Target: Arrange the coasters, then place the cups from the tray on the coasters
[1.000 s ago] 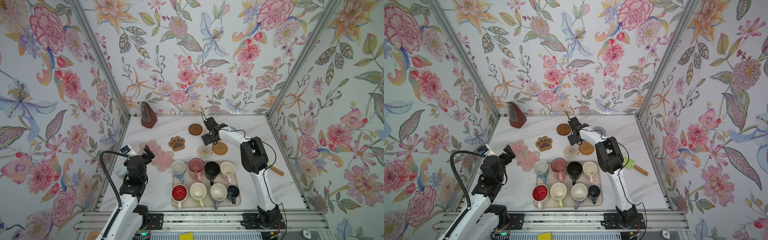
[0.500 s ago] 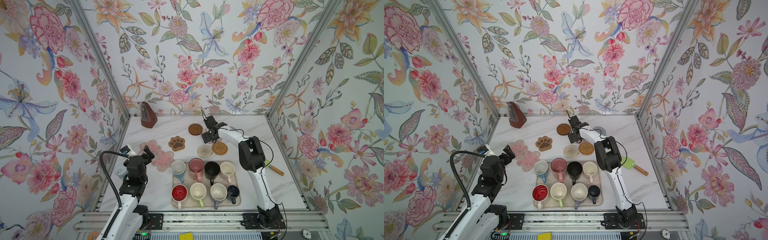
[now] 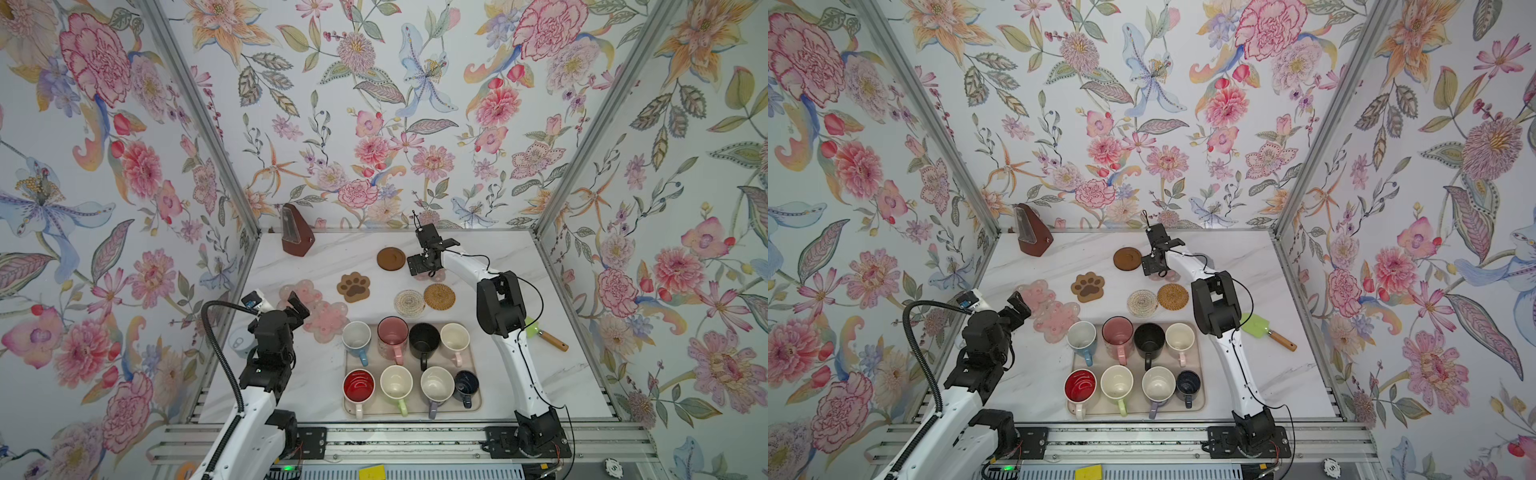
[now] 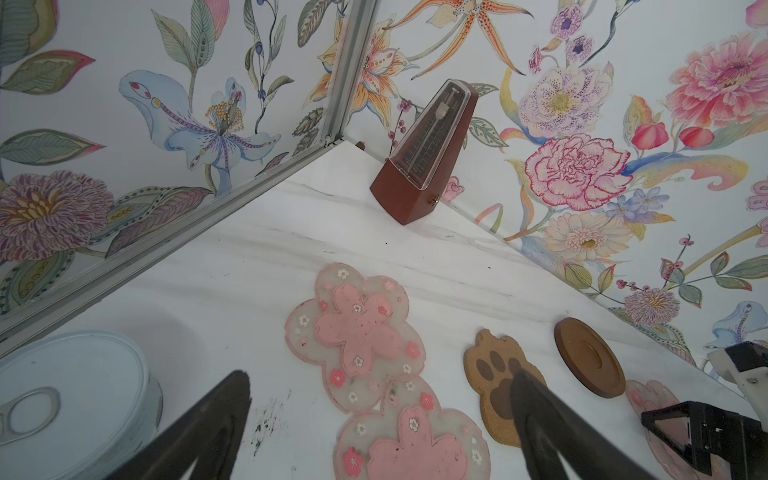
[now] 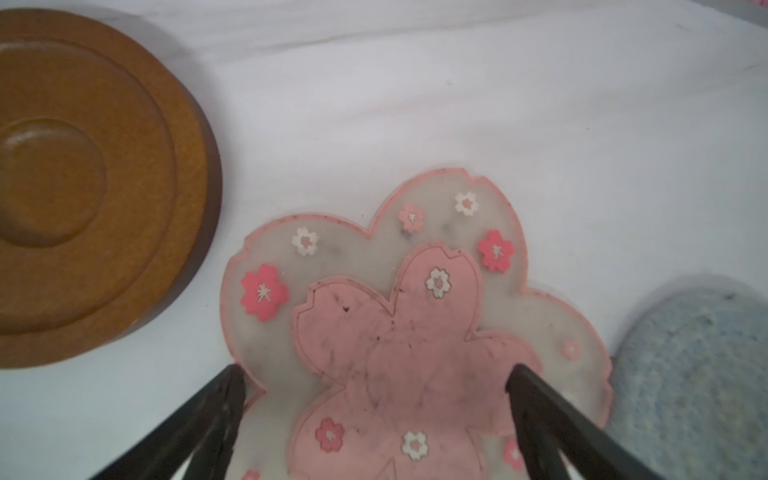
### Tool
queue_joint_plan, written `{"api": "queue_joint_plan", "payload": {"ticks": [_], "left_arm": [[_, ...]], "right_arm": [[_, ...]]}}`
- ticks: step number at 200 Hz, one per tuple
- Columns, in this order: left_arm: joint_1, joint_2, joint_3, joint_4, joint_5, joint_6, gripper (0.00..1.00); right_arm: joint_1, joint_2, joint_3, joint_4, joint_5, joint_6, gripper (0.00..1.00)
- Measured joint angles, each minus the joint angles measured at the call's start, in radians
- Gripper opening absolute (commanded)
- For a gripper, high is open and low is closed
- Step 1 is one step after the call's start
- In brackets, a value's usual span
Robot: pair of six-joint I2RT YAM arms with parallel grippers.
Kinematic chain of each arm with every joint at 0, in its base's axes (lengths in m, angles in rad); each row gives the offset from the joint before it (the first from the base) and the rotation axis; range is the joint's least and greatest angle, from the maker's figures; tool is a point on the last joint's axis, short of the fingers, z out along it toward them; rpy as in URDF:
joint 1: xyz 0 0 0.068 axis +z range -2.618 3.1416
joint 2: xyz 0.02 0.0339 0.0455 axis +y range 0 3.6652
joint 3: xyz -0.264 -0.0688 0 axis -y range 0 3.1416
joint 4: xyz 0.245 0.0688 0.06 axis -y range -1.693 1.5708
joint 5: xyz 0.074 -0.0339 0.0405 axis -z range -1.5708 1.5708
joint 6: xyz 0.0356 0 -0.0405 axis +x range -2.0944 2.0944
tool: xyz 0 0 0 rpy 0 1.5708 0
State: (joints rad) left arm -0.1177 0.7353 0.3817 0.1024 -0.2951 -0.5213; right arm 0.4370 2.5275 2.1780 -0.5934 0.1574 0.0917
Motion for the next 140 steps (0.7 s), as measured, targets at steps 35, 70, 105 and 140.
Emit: {"api": "queue_joint_plan", "payload": {"ticks": [35,70,105,140], "left_arm": [[0.000,0.056,0.045,-0.065,0.001,0.008,0.99],[0.000,0.143,0.135,-0.126,0.035,0.034,0.99],[-0.001,0.253,0.224,-0.166,0.109,0.063,0.99],[-0.039,0.409,0.325,-0.199,0.169,0.084,0.99]], "right_arm": [[-0.013,0.016,0.034,-0.010,-0.039,0.022,0.98],[-0.020,-0.008,0.037,-0.015,-0.105,0.060,0.98],[-0.029,-0.280,-0.238,0.098,-0.177,0.111,0.99],[-0.083,-0.699,-0.611,0.333,-0.227,0.184,0.99]]}}
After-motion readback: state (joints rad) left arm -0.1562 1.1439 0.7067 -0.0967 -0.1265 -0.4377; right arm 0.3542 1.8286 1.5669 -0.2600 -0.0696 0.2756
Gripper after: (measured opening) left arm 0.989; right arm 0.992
